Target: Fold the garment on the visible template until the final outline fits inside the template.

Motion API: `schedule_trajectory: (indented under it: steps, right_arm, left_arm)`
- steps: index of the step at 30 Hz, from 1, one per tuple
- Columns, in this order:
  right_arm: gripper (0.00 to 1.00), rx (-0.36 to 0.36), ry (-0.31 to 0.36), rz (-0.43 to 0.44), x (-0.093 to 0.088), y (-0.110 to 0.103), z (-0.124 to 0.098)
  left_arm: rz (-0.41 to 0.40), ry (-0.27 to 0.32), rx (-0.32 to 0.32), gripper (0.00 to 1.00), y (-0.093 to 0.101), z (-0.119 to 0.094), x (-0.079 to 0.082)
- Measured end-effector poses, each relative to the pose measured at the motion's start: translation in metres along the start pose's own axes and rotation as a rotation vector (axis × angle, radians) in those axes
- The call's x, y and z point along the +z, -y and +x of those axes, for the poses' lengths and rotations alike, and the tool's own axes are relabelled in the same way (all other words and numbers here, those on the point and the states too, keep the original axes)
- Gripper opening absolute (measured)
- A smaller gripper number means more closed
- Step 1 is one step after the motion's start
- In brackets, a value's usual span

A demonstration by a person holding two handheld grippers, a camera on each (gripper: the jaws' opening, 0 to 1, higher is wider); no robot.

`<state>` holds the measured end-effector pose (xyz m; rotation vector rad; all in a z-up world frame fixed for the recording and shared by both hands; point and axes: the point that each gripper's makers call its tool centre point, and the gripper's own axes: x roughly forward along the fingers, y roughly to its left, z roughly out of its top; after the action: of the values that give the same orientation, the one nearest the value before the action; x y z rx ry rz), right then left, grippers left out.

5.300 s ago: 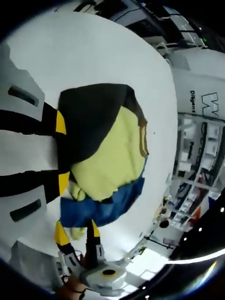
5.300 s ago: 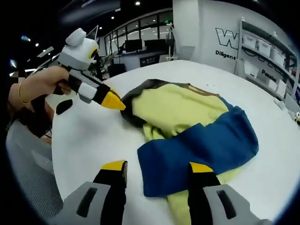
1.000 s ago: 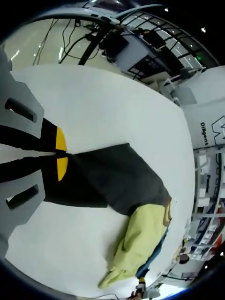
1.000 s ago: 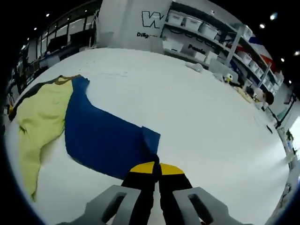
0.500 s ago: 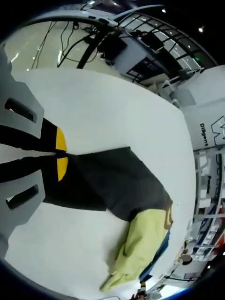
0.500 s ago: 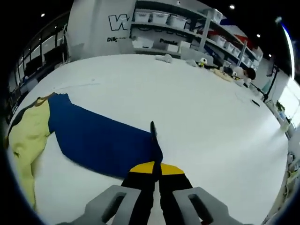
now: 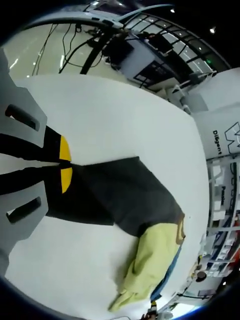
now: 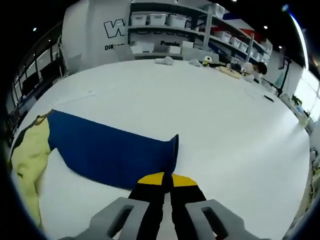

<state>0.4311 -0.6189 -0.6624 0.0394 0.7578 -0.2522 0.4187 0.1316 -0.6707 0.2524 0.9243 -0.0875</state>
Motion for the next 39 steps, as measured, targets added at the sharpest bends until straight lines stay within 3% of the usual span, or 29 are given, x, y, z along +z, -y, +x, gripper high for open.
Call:
schedule_trajectory:
  steps: [3, 5, 8, 13, 16, 21, 24, 30, 39]
  right_arm:
    - [0.01, 0.003, 0.004, 0.010, -0.002, -0.003, -0.005]
    - [0.13, 0.038, 0.019, 0.045, 0.000, -0.012, -0.009]
    - [0.22, 0.097, 0.056, 0.036, 0.005, -0.027, -0.019]
    - [0.46, 0.225, 0.104, 0.040, 0.012, -0.067, -0.045]
    - [0.56, 0.305, 0.124, 0.015, 0.012, -0.092, -0.061]
    - [0.67, 0.420, 0.133, -0.018, 0.008, -0.130, -0.088]
    - [0.73, 0.490, 0.150, -0.051, 0.006, -0.152, -0.103]
    - [0.81, 0.606, 0.152, -0.095, -0.008, -0.188, -0.129]
    - [0.92, 0.730, 0.095, -0.289, -0.058, -0.236, -0.161]
  left_arm:
    - [0.015, 0.022, -0.004, 0.01, -0.001, 0.000, 0.004]
    - [0.005, 0.070, -0.007, 0.04, 0.000, -0.004, 0.010]
    - [0.003, 0.097, -0.022, 0.21, 0.005, -0.009, 0.015]
    - [0.048, 0.195, -0.090, 0.31, 0.026, -0.023, 0.033]
    - [0.069, 0.223, -0.138, 0.37, 0.041, -0.029, 0.038]
    - [0.134, 0.274, -0.224, 0.42, 0.074, -0.038, 0.046]
    - [0.121, 0.287, -0.258, 0.43, 0.087, -0.043, 0.046]
    - [0.151, 0.331, -0.340, 0.48, 0.118, -0.051, 0.048]
    - [0.171, 0.305, -0.436, 0.54, 0.159, -0.046, 0.050]
